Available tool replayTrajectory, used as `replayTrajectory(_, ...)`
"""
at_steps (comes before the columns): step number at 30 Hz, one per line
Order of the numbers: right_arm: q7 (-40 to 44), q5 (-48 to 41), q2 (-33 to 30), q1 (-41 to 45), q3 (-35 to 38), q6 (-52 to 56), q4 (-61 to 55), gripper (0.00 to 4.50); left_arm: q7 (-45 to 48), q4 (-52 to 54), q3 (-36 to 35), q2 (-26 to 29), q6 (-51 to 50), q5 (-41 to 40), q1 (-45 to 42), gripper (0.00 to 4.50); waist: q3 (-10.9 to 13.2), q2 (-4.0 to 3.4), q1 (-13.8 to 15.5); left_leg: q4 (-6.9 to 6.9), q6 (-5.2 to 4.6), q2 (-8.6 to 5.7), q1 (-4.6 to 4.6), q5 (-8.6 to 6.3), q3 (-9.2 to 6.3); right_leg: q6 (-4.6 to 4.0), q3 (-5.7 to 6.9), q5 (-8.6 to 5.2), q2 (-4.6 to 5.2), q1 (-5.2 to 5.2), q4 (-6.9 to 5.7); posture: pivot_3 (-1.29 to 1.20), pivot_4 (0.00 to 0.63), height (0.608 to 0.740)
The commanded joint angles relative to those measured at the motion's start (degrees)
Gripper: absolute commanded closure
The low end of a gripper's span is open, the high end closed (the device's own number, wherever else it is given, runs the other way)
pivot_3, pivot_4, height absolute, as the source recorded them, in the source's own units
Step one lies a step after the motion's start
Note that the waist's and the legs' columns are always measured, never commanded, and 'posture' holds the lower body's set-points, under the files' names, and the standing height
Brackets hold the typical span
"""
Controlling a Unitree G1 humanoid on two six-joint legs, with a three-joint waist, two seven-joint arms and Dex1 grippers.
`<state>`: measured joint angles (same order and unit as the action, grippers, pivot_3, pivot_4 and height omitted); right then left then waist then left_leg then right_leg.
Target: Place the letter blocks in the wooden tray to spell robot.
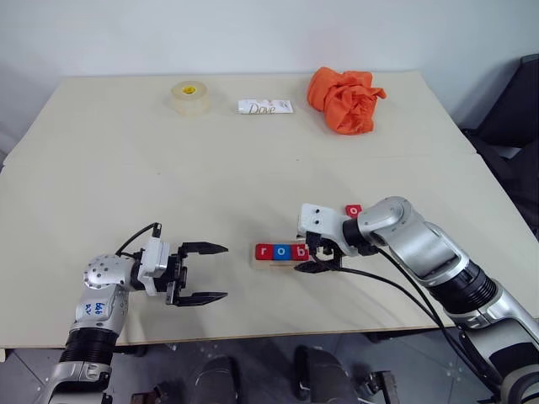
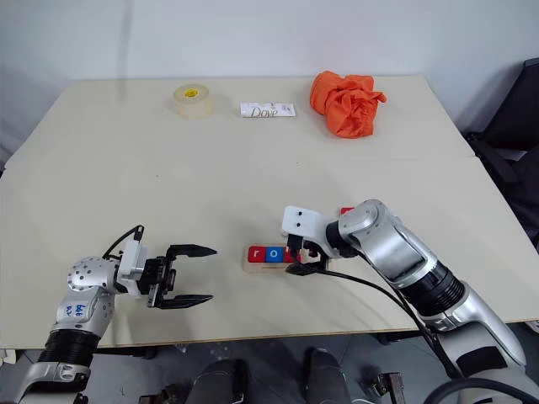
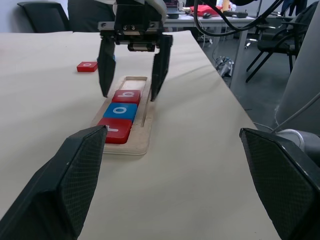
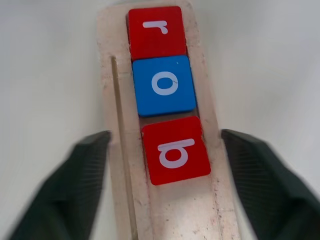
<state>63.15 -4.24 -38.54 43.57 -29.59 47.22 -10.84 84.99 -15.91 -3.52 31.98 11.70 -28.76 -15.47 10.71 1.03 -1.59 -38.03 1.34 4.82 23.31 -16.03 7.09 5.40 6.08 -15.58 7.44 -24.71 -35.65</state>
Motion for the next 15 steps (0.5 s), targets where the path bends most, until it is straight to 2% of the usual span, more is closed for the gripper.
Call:
replayTrajectory(1,-0.10,0.18,-0.45,1.26,1.38,-0.72,-0.78,0.03,-0.19,0.66,-0.97,0.26,0.40,-0.33,-1.09,0.00,0.00,0.00,0.00,0.00,0.00,0.00,0.00,0.00,0.00,0.00,0.00,0.00,0.00,0.00,0.00,0.00,0.150,0.740)
replayTrajectory(4,-0.12,-1.21,-0.54,1.04,3.90,-0.41,-1.68,0.03,-0.33,0.46,-0.88,0.16,0.48,-0.26,-1.41,0.00,0.00,0.00,0.01,0.00,0.00,0.00,0.00,0.00,0.00,0.00,0.00,0.00,0.00,0.00,0.00,0.00,0.150,0.740)
replayTrajectory(8,0.06,-5.25,-1.82,-2.24,11.22,-2.32,-4.15,0.03,-0.29,0.26,-0.97,0.16,0.54,-0.37,-1.54,0.00,0.00,0.00,0.04,0.00,0.00,0.00,0.01,0.00,0.00,0.00,0.00,0.00,0.00,0.00,0.01,0.00,0.150,0.740)
replayTrajectory(15,-3.71,-10.28,-6.68,-20.22,32.36,-12.83,-3.64,0.03,0.05,-0.88,-0.76,-0.16,0.71,-0.24,-1.84,0.00,-0.01,0.03,1.44,-0.01,-0.05,-0.04,0.00,-0.11,0.05,0.03,0.01,0.01,0.02,0.11,0.18,0.00,0.150,0.740)
